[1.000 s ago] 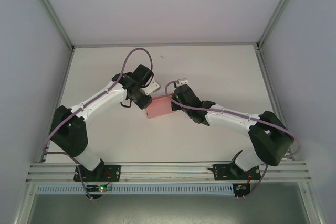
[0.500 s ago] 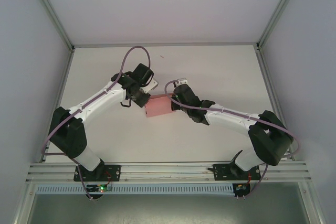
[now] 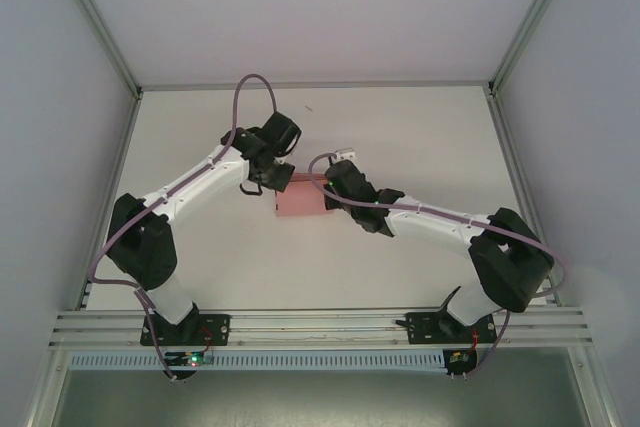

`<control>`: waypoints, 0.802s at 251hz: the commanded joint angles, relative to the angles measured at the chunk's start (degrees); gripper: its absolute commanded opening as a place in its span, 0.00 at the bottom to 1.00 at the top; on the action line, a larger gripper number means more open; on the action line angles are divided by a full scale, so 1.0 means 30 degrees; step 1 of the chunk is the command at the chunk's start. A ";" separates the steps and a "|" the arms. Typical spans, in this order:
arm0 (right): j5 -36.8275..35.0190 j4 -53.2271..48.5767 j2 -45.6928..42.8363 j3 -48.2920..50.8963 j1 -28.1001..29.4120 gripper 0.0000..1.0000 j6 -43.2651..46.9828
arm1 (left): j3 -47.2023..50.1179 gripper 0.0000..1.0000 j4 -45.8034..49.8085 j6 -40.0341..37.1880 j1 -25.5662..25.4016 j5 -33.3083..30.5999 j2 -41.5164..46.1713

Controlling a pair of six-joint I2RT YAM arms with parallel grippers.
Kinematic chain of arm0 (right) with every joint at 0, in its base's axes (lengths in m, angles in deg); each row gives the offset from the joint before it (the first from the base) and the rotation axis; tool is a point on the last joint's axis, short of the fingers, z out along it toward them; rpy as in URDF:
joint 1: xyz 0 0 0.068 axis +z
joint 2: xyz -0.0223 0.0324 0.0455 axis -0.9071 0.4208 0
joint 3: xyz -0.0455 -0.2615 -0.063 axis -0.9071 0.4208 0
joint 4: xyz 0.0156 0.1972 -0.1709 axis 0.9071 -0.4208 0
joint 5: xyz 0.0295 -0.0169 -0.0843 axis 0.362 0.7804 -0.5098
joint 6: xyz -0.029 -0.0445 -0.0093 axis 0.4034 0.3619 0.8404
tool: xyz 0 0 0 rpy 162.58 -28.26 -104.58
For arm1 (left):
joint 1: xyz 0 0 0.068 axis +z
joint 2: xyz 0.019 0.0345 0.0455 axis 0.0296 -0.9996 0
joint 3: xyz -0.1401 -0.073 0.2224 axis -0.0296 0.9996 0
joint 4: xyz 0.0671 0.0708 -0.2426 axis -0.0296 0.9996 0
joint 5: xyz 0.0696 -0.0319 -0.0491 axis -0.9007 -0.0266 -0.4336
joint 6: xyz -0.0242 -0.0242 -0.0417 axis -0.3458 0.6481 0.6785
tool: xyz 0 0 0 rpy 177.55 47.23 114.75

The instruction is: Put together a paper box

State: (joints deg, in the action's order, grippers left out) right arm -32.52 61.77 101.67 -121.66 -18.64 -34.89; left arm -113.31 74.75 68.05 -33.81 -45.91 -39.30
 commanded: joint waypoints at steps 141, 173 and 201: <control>-0.0371 -0.3824 0.1624 0.0731 0.1632 0.00 -0.0170 | -0.3988 0.00 0.2357 0.6794 0.1743 0.5915 -0.2624; -0.0244 -0.3747 0.1719 0.0806 0.1558 0.00 -0.0306 | -0.3784 0.00 0.2547 0.6858 0.2140 0.6553 -0.2569; -0.0117 -0.3579 0.1704 0.0930 0.1545 0.00 -0.0439 | -0.3297 0.00 0.2831 0.6567 0.2127 0.5539 -0.2444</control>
State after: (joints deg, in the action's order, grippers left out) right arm -40.17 60.78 103.40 -122.58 -15.36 -35.85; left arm -123.17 83.45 86.59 -27.47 -32.31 -47.08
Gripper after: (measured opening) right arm 0.049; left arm 0.056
